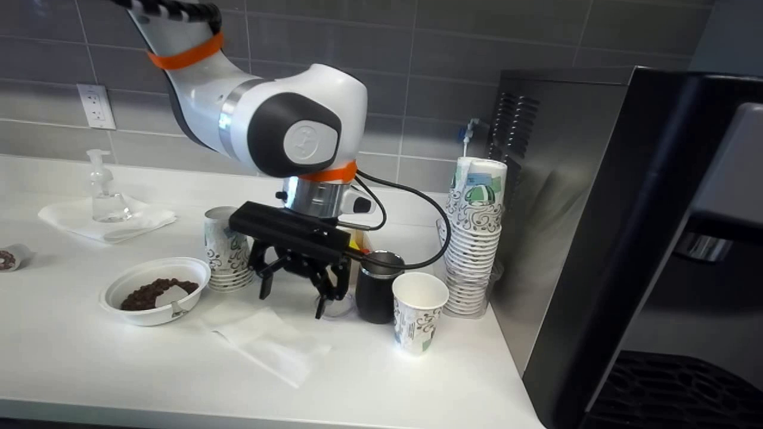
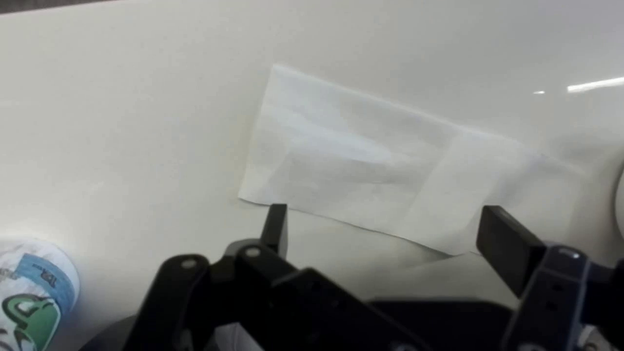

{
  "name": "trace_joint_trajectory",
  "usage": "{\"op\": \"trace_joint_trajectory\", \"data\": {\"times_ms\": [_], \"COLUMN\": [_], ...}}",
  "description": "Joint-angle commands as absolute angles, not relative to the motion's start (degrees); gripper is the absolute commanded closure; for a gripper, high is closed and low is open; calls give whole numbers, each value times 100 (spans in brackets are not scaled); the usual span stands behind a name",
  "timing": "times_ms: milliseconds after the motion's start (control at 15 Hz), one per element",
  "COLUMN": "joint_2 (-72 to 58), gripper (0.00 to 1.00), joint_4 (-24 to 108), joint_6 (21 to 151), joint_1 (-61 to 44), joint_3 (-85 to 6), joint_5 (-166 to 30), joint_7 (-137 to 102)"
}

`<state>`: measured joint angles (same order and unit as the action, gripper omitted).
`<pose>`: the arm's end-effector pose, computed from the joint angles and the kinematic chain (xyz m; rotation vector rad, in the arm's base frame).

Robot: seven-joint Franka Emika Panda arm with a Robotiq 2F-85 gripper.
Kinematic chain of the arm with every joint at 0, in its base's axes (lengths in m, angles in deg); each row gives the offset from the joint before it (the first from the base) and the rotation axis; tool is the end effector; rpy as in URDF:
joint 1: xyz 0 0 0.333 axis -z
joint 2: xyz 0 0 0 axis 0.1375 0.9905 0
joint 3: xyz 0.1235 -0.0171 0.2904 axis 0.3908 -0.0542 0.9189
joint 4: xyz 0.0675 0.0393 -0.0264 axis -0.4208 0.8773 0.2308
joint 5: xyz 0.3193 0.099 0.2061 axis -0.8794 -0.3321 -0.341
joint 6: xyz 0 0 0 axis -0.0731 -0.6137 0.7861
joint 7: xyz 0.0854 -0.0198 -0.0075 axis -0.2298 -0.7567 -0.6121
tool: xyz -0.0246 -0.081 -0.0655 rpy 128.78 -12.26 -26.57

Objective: Move the white paper to the left

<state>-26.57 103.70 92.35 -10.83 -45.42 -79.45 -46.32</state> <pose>0.3899 -0.0448 0.2384 -2.9853 -0.2832 0.2104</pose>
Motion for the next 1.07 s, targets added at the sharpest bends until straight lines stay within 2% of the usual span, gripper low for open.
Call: {"op": "trace_joint_trajectory", "data": {"times_ms": [0,933,1000], "joint_2": [-2133,-1494,-1476], "gripper": [0,0,25], "joint_4": [10203,10141,10139], "joint_6": [9622,10087,10095], "joint_1": [-824,-441,-427], "joint_3": [-4295,-4181,-4180], "joint_5": [-7944,-7755,-7753], "joint_7": [-4048,-2596,-2551]}}
